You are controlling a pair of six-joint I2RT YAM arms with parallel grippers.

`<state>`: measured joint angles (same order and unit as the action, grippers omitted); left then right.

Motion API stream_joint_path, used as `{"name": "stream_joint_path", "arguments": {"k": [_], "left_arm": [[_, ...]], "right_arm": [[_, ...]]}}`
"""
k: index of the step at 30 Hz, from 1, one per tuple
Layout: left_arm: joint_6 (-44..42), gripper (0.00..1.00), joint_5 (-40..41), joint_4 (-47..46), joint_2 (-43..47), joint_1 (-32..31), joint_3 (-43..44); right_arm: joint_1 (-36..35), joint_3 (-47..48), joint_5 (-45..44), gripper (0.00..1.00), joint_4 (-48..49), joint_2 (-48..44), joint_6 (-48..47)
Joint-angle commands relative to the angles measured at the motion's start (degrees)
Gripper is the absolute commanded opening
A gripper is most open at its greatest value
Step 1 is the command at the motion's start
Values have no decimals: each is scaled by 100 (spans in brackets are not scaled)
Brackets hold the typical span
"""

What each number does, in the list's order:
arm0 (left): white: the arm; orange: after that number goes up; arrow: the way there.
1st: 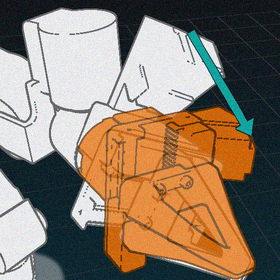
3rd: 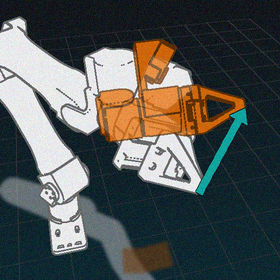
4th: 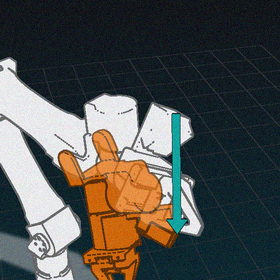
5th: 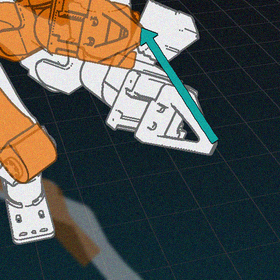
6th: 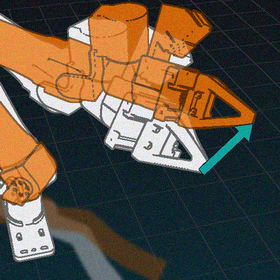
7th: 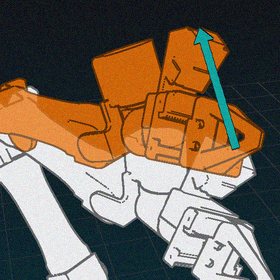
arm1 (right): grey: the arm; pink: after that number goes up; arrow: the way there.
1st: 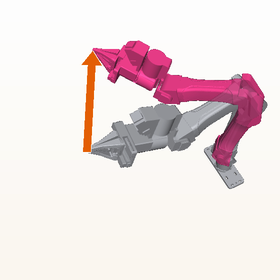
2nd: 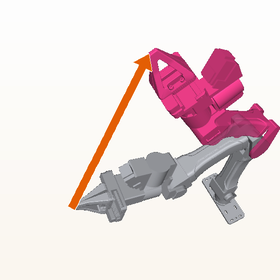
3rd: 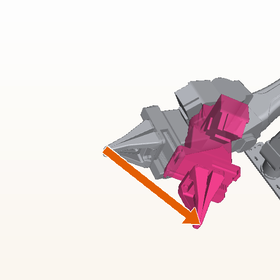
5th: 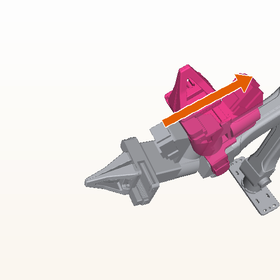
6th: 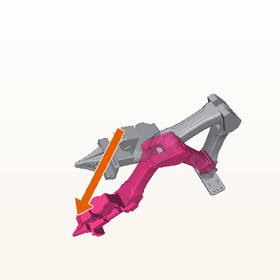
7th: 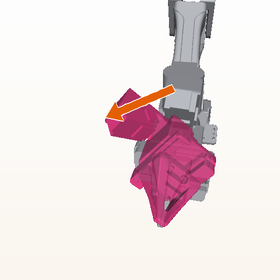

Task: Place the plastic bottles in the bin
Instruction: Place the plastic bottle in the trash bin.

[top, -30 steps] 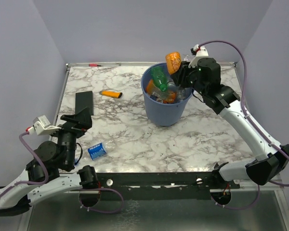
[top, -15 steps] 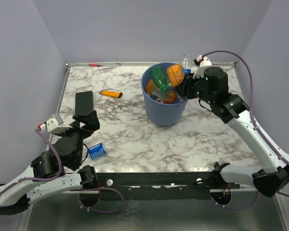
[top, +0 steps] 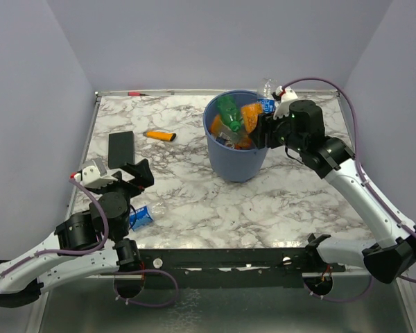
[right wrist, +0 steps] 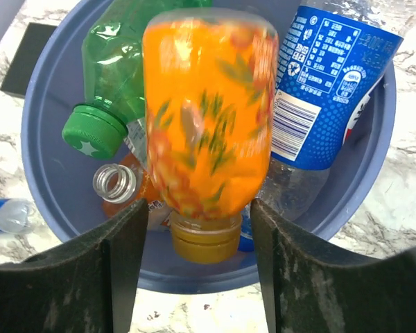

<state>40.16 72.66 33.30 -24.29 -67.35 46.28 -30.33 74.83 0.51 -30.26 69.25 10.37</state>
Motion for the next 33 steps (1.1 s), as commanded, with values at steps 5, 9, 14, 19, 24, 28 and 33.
{"name": "stream_joint_path", "arguments": {"k": [5, 9, 14, 19, 24, 28, 33], "left_arm": [[9, 99, 39, 165, -13, -24, 66], [7, 99, 179, 338, -154, -24, 85], [972, 99, 263, 1771, -860, -18, 567], [1793, 99, -856, 2535, -1759, -15, 761], [326, 99, -2277, 2080, -3186, 397, 809], [-1300, 99, -3477, 1481, -3967, 953, 1351], [-1584, 99, -3981, 1925, -5020, 2060, 1673]], "right_arm": [[-13, 102, -431, 74, 148, -194, 49], [-14, 124, -593, 74, 244, -564, 90], [-15, -77, -391, 74, 503, -1143, 253], [-9, -442, -112, 74, 745, -1640, 477], [-14, -703, 158, 74, 815, -2026, 469], [-17, -717, 232, 74, 683, -2259, 436], [-16, -944, 537, 74, 773, -2590, 620]]}}
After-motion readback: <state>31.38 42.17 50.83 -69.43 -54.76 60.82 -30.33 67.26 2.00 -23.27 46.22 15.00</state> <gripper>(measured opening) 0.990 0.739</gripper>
